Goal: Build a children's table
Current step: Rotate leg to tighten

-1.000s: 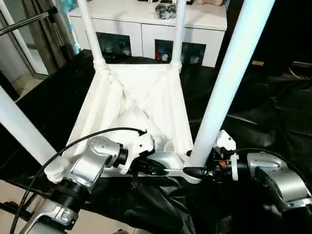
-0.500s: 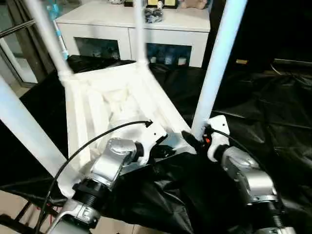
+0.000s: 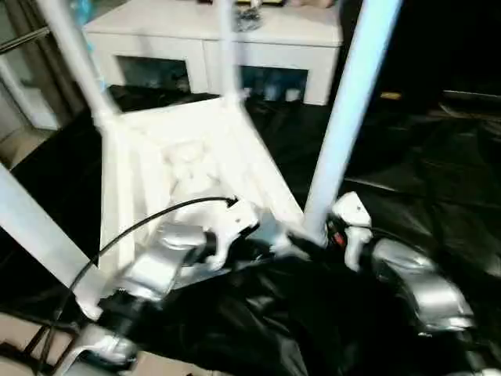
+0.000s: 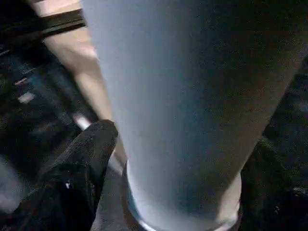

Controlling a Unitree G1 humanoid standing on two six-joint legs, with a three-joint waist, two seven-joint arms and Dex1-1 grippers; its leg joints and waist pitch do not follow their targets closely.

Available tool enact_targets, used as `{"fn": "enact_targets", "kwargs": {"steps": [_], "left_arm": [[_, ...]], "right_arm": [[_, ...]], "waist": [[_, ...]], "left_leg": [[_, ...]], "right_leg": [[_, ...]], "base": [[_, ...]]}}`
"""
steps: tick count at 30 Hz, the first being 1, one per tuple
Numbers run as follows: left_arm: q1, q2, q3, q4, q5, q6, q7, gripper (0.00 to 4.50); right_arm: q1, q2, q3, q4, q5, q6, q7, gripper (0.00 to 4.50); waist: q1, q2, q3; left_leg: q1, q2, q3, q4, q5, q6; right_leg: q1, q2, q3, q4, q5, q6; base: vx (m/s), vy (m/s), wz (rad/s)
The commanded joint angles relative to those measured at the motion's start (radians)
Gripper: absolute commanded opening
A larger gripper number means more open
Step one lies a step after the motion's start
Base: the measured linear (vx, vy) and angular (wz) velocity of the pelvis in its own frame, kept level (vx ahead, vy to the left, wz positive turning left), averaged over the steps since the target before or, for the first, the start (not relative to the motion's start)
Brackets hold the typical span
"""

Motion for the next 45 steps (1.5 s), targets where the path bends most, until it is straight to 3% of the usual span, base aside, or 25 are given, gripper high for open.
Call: {"fn": "enact_targets", "kwargs": {"steps": [1,4,9,11,16,17,22,24,25,26,28,29,30,35,36,39,40,42,45], "left_arm": [[-0.013,-0.010,-0.027,-0.039,-0.044,-0.031,-0.061,0.00],[-0.018,0.021,-0.033,-0.032,-0.062,-0.050,-0.125,0.00],[-0.044,0.039,-0.033,0.009,-0.057,-0.072,-0.146,0.00],[-0.053,0.045,-0.032,0.021,-0.057,-0.079,-0.156,0.00],[-0.046,0.051,-0.030,0.017,-0.061,-0.078,-0.166,0.00],[-0.043,0.050,-0.027,0.018,-0.059,-0.081,-0.159,0.00],[-0.047,0.011,-0.011,0.042,-0.037,-0.080,-0.066,0.00],[-0.051,-0.027,-0.007,0.044,-0.018,-0.051,0.016,0.00],[-0.051,-0.027,-0.007,0.044,-0.018,-0.050,0.018,0.00],[-0.052,-0.063,0.003,0.034,-0.011,-0.018,0.078,0.00],[-0.054,-0.091,0.009,0.030,-0.004,0.001,0.123,0.00],[-0.054,-0.111,0.009,0.027,0.004,0.014,0.157,0.00],[-0.053,-0.126,0.009,0.026,0.011,0.023,0.184,0.00],[-0.033,-0.194,0.007,-0.006,0.024,0.075,0.281,0.00],[-0.027,-0.201,0.003,-0.014,0.024,0.075,0.285,0.00],[-0.012,-0.205,-0.014,-0.033,0.025,0.077,0.272,0.00],[-0.009,-0.203,-0.017,-0.035,0.025,0.075,0.268,0.00],[-0.007,-0.194,-0.019,-0.038,0.022,0.069,0.258,0.00],[-0.002,-0.154,-0.025,-0.054,0.003,0.060,0.198,0.00]], "right_arm": [[0.009,-0.002,0.088,-0.031,0.033,0.011,0.112,3.71],[0.006,-0.044,0.109,-0.035,0.042,0.021,0.184,3.71],[0.007,-0.075,0.113,-0.046,0.047,0.029,0.234,3.71],[0.010,-0.081,0.113,-0.054,0.058,0.036,0.245,3.49],[0.021,-0.072,0.111,-0.069,0.086,0.061,0.247,3.07],[0.026,-0.064,0.109,-0.075,0.094,0.071,0.244,3.02],[0.036,-0.025,0.100,-0.053,0.088,0.069,0.194,2.71],[0.036,0.030,0.082,0.004,0.056,0.047,0.087,2.68],[0.036,0.031,0.081,0.006,0.055,0.047,0.084,2.67],[0.021,0.085,0.062,0.066,0.015,0.034,-0.042,2.66],[0.008,0.122,0.047,0.105,-0.008,0.033,-0.125,2.66],[-0.003,0.150,0.037,0.128,-0.020,0.039,-0.182,2.66],[-0.009,0.171,0.029,0.141,-0.029,0.040,-0.221,2.66],[-0.043,0.284,-0.014,0.185,-0.050,0.063,-0.410,2.66],[-0.043,0.297,-0.011,0.179,-0.042,0.060,-0.406,3.01],[-0.036,0.316,0.002,0.148,-0.019,0.083,-0.376,3.38],[-0.035,0.311,0.010,0.140,-0.021,0.083,-0.369,3.38],[-0.031,0.290,0.033,0.121,-0.036,0.063,-0.346,3.77],[-0.019,0.231,0.064,0.065,-0.022,0.033,-0.233,3.77]], "waist": [[0.003,-0.011,-0.058],[0.010,-0.008,-0.056],[0.018,-0.008,-0.049],[0.020,-0.010,-0.048],[0.026,-0.017,-0.050],[0.028,-0.013,-0.051],[0.028,-0.013,-0.051],[0.027,-0.008,-0.047],[0.024,-0.010,-0.044],[0.020,-0.012,-0.043],[0.016,-0.009,-0.042],[0.003,-0.012,-0.040],[-0.003,-0.003,-0.039],[-0.023,-0.020,-0.037],[-0.024,-0.015,-0.038],[-0.025,-0.012,-0.039],[-0.024,-0.017,-0.040],[-0.023,-0.014,-0.042],[-0.021,-0.015,-0.042]], "left_leg": [[0.011,0.026,-0.007,-0.049,-0.130,0.112],[0.012,0.029,-0.004,-0.050,-0.142,0.111],[0.018,0.032,-0.004,-0.058,-0.228,0.065],[0.019,0.031,-0.003,-0.060,-0.246,0.046],[0.018,0.031,-0.003,-0.058,-0.232,0.042],[0.017,0.031,-0.003,-0.057,-0.219,0.044],[0.015,0.031,-0.004,-0.057,-0.218,0.040],[0.019,0.030,-0.005,-0.061,-0.266,0.022],[0.017,0.030,-0.005,-0.063,-0.276,0.017],[0.016,0.027,-0.008,-0.065,-0.297,0.006],[0.018,0.027,-0.008,-0.067,-0.304,-0.009],[0.013,0.022,-0.015,-0.072,-0.332,-0.021],[0.019,0.022,-0.016,-0.071,-0.353,-0.022],[0.017,0.018,-0.017,-0.070,-0.381,-0.015],[0.017,0.018,-0.019,-0.071,-0.381,-0.012],[0.014,0.021,-0.020,-0.073,-0.377,-0.004],[0.015,0.021,-0.018,-0.073,-0.371,-0.002],[0.010,0.024,-0.018,-0.076,-0.344,0.000],[0.011,0.024,-0.016,-0.075,-0.345,0.004]], "right_leg": [[0.049,-0.033,0.024,-0.038,-0.002,-0.276],[0.049,-0.034,0.023,-0.039,-0.028,-0.281],[0.043,-0.037,0.026,-0.053,-0.178,-0.252],[0.042,-0.038,0.028,-0.056,-0.221,-0.234],[0.042,-0.037,0.029,-0.053,-0.207,-0.226],[0.041,-0.038,0.029,-0.051,-0.196,-0.229],[0.041,-0.039,0.028,-0.051,-0.194,-0.228],[0.038,-0.041,0.029,-0.060,-0.259,-0.216],[0.037,-0.042,0.030,-0.063,-0.279,-0.212],[0.039,-0.043,0.027,-0.066,-0.330,-0.195],[0.034,-0.043,0.027,-0.070,-0.357,-0.185],[0.040,-0.042,0.021,-0.074,-0.418,-0.159],[0.033,-0.042,0.023,-0.080,-0.444,-0.149],[0.026,-0.038,0.018,-0.094,-0.527,-0.113],[0.026,-0.040,0.018,-0.096,-0.543,-0.104],[0.026,-0.037,0.019,-0.095,-0.507,-0.101],[0.025,-0.037,0.020,-0.094,-0.490,-0.104],[0.030,-0.035,0.022,-0.084,-0.405,-0.129],[0.033,-0.036,0.024,-0.081,-0.378,-0.140]], "base": [[0.000,0.000,0.00],[0.000,0.000,0.00],[0.000,0.000,0.00],[0.000,0.000,0.00],[0.000,0.000,0.00],[0.000,0.000,0.00],[0.000,0.000,0.00],[0.000,0.000,0.00],[0.000,0.000,0.00],[0.000,0.000,0.00],[0.000,0.000,0.00],[0.000,0.000,0.00],[0.000,0.000,0.00],[0.000,0.000,0.00],[0.000,0.000,0.00],[0.000,0.000,0.00],[0.000,0.000,0.00],[0.000,0.000,0.00],[0.000,0.000,0.00]]}}
